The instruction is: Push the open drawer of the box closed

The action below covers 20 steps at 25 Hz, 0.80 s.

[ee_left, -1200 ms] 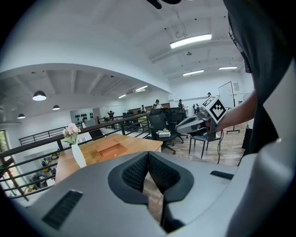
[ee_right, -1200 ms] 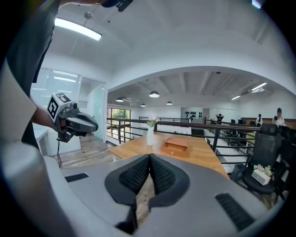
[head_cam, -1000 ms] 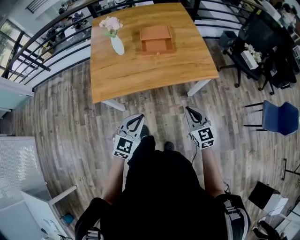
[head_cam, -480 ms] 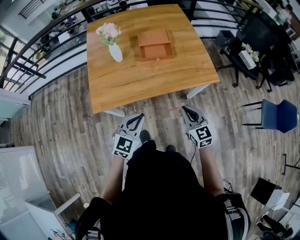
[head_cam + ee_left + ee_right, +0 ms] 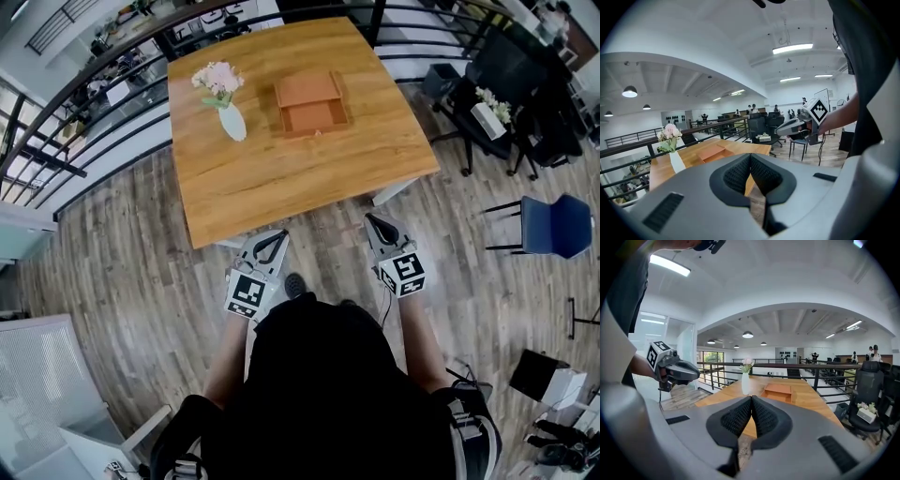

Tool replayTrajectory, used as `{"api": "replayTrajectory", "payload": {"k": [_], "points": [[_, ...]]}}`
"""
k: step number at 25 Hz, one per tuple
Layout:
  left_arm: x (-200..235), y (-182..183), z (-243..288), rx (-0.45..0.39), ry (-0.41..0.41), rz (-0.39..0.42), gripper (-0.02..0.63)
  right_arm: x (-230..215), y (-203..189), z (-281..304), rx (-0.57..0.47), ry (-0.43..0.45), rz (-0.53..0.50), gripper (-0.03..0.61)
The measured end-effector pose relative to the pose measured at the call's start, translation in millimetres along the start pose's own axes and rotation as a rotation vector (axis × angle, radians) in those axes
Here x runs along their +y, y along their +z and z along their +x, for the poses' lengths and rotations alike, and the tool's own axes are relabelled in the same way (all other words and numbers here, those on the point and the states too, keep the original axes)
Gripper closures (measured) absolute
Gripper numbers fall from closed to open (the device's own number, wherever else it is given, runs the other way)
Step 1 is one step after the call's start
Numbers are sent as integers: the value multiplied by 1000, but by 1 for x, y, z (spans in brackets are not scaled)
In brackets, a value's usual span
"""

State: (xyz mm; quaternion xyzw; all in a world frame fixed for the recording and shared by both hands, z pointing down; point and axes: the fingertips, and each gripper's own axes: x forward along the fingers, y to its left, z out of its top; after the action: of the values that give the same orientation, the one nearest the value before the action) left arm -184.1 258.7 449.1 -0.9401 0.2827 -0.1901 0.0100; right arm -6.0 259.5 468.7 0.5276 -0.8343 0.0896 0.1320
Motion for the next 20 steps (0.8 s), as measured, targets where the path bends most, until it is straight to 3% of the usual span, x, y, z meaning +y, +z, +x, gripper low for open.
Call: {"api": "replayTrajectory", "payload": {"k": [10,20], "points": [[55,-25,-22,3,-43,-2,592,33,12,47,-5,-38,19,563],[82,-41,-47,6,-27,-27,592,58,16,73,32,-28,-5,563]]}}
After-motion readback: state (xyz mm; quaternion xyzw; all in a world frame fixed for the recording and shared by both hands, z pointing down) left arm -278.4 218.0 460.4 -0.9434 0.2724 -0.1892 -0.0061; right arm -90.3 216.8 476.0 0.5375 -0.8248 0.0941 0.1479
